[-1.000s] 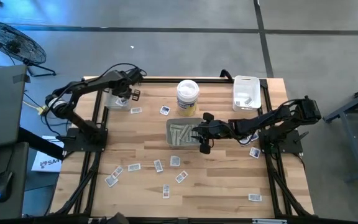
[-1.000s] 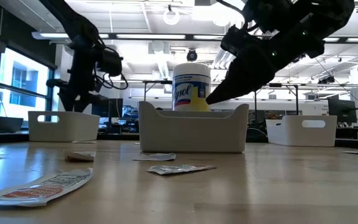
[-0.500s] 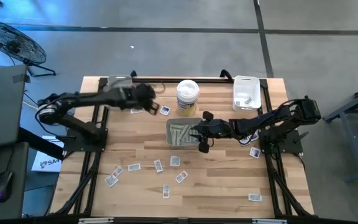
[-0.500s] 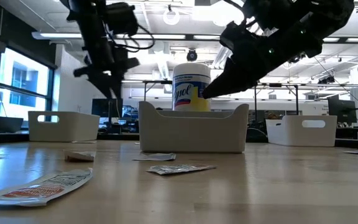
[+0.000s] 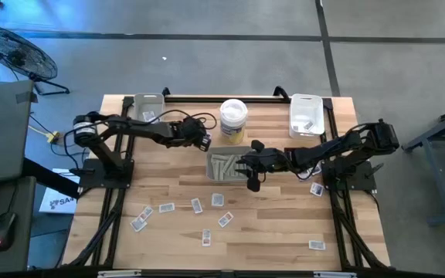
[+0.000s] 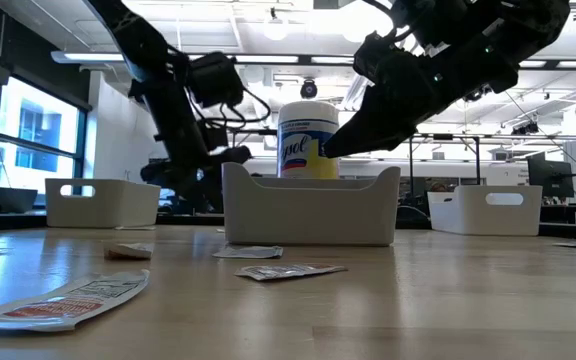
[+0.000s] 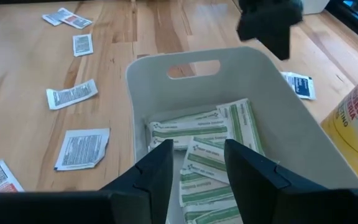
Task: Pick & Place First Aid Supplies
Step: Put the alcohol pad into the top gray bin
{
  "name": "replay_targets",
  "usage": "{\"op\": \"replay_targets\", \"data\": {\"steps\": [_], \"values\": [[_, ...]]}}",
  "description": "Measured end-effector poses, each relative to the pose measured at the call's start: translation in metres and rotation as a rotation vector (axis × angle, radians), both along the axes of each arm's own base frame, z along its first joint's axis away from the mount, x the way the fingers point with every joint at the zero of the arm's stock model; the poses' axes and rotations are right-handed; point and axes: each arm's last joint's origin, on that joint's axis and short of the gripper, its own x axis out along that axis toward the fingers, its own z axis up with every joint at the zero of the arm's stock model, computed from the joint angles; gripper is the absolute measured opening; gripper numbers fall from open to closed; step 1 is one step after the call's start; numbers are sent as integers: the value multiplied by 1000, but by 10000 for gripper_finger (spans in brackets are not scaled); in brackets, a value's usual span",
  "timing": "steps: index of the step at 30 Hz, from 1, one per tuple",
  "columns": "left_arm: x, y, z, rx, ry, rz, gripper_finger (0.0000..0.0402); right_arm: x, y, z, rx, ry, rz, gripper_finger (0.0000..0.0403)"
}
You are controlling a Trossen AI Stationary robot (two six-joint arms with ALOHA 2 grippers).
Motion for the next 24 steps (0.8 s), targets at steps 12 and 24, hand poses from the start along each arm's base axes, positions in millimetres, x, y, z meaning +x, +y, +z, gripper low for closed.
{"op": "replay_targets", "data": {"steps": [12,24], "values": [[3,21,-17,-72,-52,42,134,0,0,0,-2,1,1,138],[6,23,-19,-172,-134,93,133,0,0,0,-2,1,1,138]]}}
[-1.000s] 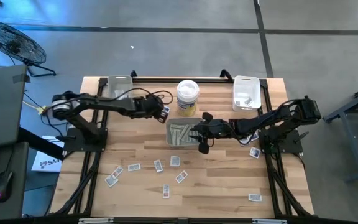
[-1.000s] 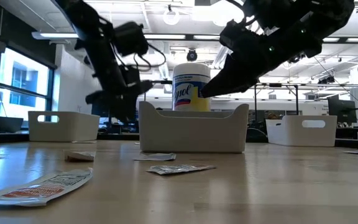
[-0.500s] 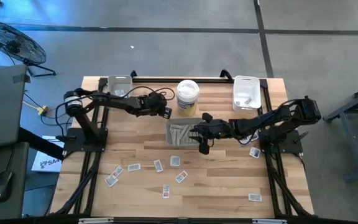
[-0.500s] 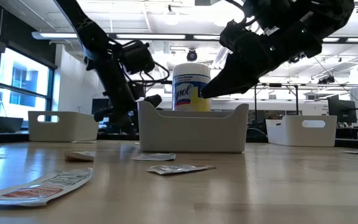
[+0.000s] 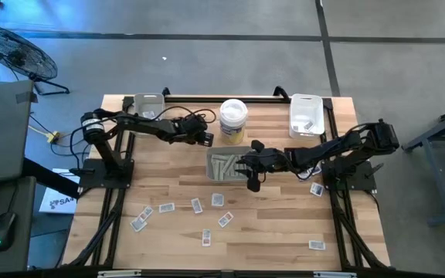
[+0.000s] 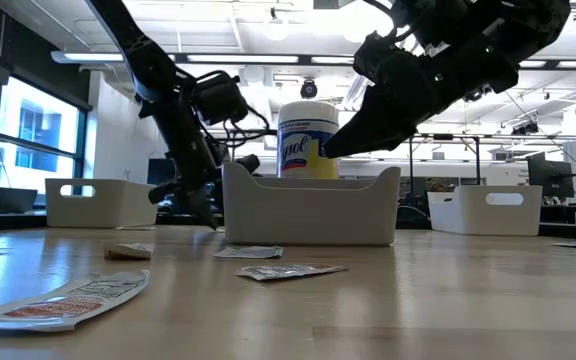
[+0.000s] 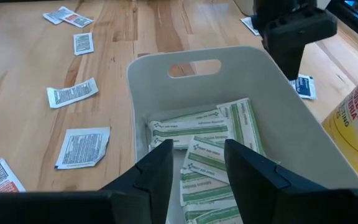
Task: Pick & Place First Aid Supplies
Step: Put the alcohol pad into the top gray bin
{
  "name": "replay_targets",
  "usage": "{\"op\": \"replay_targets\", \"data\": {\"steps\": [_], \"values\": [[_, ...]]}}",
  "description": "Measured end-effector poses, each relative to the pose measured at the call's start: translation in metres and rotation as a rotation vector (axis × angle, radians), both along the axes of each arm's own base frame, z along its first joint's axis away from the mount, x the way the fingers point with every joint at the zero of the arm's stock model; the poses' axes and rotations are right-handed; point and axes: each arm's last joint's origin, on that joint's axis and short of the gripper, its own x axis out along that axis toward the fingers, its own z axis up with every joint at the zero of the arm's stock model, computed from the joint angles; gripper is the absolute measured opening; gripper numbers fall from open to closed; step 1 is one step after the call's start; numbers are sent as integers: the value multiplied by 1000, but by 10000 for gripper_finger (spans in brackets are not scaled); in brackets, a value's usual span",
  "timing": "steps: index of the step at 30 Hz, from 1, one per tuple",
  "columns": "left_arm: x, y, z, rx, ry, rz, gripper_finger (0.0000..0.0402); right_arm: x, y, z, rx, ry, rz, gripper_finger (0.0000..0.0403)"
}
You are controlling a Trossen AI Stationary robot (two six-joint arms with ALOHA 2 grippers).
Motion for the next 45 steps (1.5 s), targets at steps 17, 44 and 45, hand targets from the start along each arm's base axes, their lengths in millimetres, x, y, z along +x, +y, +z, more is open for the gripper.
{"op": "replay_targets", "data": {"steps": [17,44,45], "values": [[0,2,-8,44,39,64,20,0,0,0,-1,1,-2,138],[-129,7,112,261,262,368,0,-2,0,-3,0,33,-12,138],[-134,10,111,249,282,390,0,-2,0,-3,0,32,-12,138]]}}
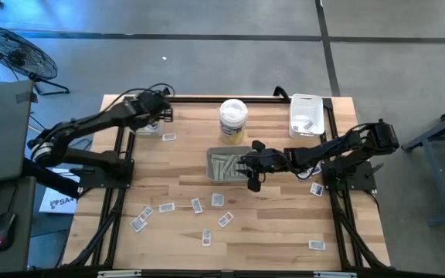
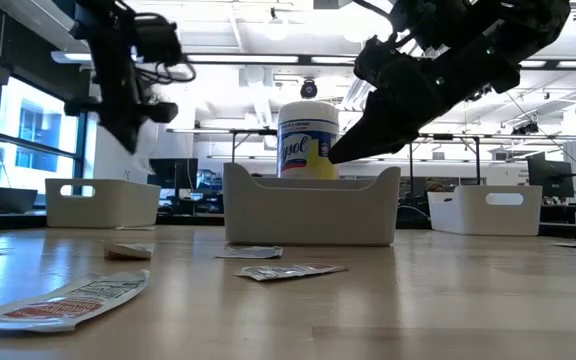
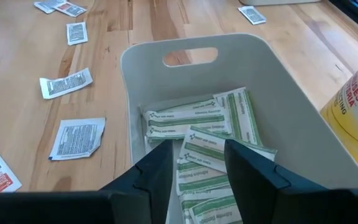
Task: Pick & Place First Aid Supplies
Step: Put the alcohol pad into the top gray bin
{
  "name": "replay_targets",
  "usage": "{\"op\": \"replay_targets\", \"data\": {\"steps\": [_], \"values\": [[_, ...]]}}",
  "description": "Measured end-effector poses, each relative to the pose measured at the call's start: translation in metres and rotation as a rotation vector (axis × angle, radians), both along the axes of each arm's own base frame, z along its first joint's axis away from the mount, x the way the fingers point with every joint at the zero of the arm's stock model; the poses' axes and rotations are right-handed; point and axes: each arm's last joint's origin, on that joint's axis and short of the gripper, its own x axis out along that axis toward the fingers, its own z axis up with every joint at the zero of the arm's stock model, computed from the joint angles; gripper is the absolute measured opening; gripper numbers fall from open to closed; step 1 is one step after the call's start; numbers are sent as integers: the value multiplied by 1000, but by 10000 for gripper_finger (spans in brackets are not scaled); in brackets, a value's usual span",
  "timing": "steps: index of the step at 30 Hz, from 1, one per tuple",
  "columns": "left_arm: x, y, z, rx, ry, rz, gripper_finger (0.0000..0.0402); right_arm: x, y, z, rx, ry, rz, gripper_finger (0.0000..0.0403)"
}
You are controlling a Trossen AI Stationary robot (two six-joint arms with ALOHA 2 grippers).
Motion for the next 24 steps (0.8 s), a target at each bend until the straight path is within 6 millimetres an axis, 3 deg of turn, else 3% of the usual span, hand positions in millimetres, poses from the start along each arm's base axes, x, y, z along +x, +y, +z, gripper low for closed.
{"op": "replay_targets", "data": {"steps": [10,15,24], "values": [[-31,32,-30,-120,20,139,0,0,0,0,2,-5,3,138],[-36,40,-39,-189,19,128,5,0,0,0,0,-5,1,138],[-37,39,-39,-220,46,84,74,0,0,0,1,-4,2,138]]}}
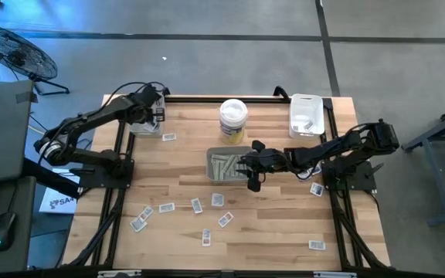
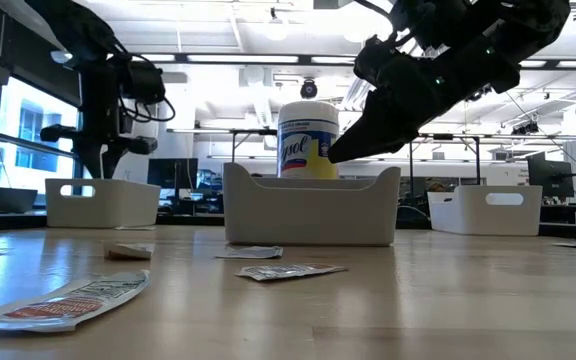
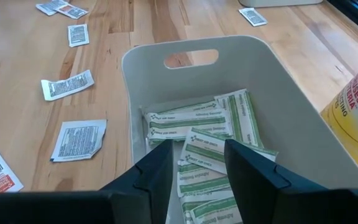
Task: Pick & Place First Aid Supplies
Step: Put the alcohol pad into the top gray bin
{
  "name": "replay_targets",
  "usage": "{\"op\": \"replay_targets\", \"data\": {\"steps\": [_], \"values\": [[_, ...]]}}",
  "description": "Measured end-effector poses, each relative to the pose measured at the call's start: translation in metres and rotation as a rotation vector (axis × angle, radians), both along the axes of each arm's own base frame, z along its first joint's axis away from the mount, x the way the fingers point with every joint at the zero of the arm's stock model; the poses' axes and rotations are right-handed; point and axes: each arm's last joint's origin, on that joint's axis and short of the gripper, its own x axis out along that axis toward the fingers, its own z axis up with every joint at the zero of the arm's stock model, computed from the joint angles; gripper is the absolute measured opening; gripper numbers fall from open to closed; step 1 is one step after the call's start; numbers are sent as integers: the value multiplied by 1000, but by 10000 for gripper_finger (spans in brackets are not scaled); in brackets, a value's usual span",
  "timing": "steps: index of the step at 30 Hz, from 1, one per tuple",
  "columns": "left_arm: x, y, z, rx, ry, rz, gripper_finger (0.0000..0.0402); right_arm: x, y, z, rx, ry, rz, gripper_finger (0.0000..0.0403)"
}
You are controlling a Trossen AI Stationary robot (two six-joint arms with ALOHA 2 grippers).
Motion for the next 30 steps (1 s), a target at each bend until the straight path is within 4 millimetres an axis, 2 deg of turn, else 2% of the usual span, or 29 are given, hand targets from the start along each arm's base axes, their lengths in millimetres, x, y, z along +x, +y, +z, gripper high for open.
{"op": "replay_targets", "data": {"steps": [3,6,10,13,19,24,30], "values": [[0,-2,9,-51,0,-52,96,0,0,0,0,0,0,138],[3,-6,30,-88,-64,-140,103,0,0,0,0,0,0,138],[21,-27,56,-79,-195,-346,103,0,0,0,-6,1,4,138],[35,-55,72,-35,-246,-505,103,0,0,0,-6,1,4,138],[59,-122,79,36,-219,-805,103,0,0,0,-6,1,4,138],[74,-181,71,15,-188,-1019,103,0,0,0,-5,2,5,138],[79,-246,48,-202,-141,-1205,103,0,0,0,-4,1,8,138]]}}
